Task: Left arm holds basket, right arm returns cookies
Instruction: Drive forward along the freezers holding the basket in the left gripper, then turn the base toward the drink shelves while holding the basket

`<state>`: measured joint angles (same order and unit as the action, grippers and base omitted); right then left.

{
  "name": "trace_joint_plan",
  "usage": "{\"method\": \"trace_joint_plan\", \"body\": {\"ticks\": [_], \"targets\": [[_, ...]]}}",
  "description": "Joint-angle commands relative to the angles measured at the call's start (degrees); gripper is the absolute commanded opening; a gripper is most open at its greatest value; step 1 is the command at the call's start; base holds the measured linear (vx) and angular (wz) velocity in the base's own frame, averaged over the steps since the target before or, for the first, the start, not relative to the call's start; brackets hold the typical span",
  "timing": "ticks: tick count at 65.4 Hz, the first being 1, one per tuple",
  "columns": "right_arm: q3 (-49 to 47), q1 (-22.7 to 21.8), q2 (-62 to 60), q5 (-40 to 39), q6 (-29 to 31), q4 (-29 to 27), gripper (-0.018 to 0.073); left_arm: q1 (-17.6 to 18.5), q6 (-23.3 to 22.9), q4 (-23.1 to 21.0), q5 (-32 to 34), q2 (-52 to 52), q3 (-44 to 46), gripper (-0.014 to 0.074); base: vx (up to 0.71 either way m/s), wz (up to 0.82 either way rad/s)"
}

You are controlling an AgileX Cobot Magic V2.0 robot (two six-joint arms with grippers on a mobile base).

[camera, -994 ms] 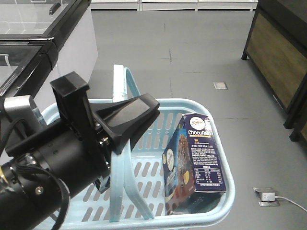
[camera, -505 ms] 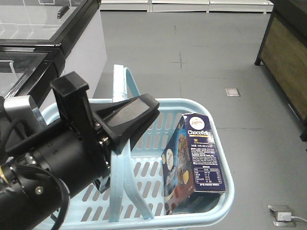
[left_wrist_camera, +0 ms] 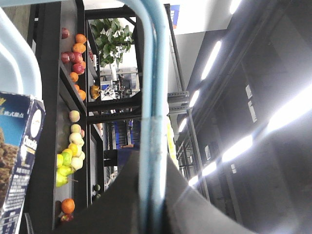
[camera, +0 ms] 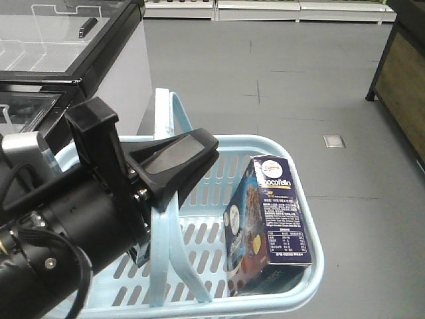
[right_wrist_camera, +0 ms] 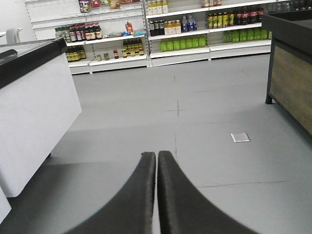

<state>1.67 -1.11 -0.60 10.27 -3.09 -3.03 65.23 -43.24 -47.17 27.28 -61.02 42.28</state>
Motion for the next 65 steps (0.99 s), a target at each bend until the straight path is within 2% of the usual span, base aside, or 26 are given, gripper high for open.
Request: {"method": "trace_joint_plan", "body": {"ticks": [1,65], "targets": [[0.1,-0.4,-0.7,-4.4,0.7,0.1,-0.0008,0.4,0.1,2.4,4.7,1.3,1.9,-0.0008,0.27,0.01],[0.1,-0.4,-0.7,-4.4,0.7,0.1,-0.0008,0.4,0.1,2.4,4.7,1.3,1.9,-0.0007,0.33,-0.07]]}}
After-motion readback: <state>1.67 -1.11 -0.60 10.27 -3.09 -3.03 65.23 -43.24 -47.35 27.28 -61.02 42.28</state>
